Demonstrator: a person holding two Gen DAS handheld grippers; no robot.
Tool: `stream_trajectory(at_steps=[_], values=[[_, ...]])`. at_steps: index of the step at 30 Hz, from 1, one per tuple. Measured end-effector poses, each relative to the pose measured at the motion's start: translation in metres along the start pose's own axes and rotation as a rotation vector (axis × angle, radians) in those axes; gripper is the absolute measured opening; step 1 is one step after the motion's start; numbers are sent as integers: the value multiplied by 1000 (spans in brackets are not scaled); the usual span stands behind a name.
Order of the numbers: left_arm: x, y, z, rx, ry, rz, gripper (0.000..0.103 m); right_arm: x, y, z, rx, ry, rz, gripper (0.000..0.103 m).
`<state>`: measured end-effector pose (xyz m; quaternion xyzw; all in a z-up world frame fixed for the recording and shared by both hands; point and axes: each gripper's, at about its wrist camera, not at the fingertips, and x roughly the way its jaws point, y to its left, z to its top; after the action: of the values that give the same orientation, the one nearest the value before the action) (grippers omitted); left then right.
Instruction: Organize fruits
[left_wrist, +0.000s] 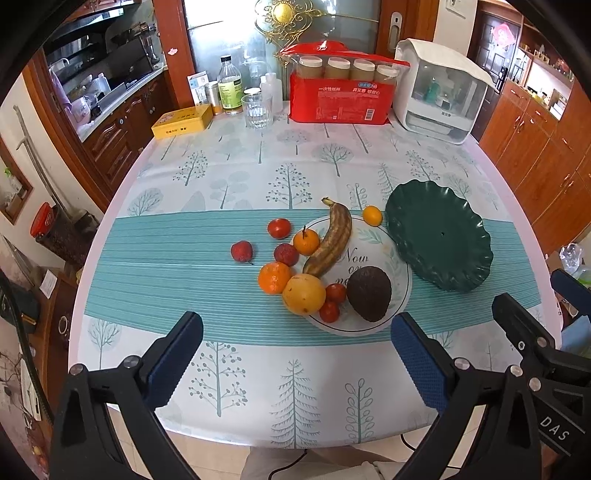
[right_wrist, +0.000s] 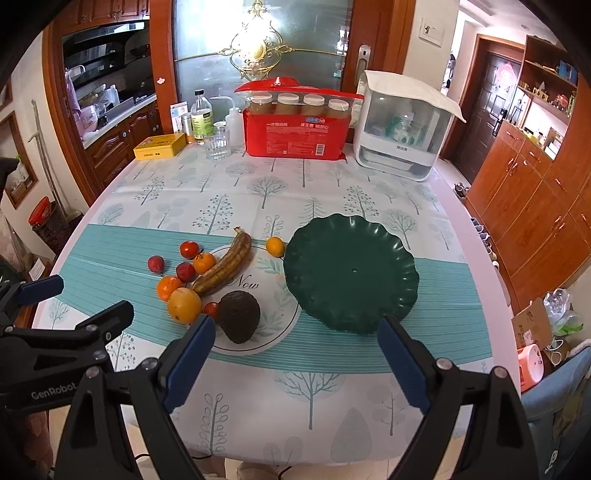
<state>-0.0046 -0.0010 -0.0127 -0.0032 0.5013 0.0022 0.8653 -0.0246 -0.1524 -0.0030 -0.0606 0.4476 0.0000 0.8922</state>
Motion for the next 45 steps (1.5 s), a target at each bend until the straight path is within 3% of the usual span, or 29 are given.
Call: stream_trajectory(at_steps=[32,45], values=[[-15,3,-17,-54,-30,61,101,4,-2,-4,-46,-9,64,90],[17,39,-1,-56,67,71,101,37,21,11,-49,77,115,75]])
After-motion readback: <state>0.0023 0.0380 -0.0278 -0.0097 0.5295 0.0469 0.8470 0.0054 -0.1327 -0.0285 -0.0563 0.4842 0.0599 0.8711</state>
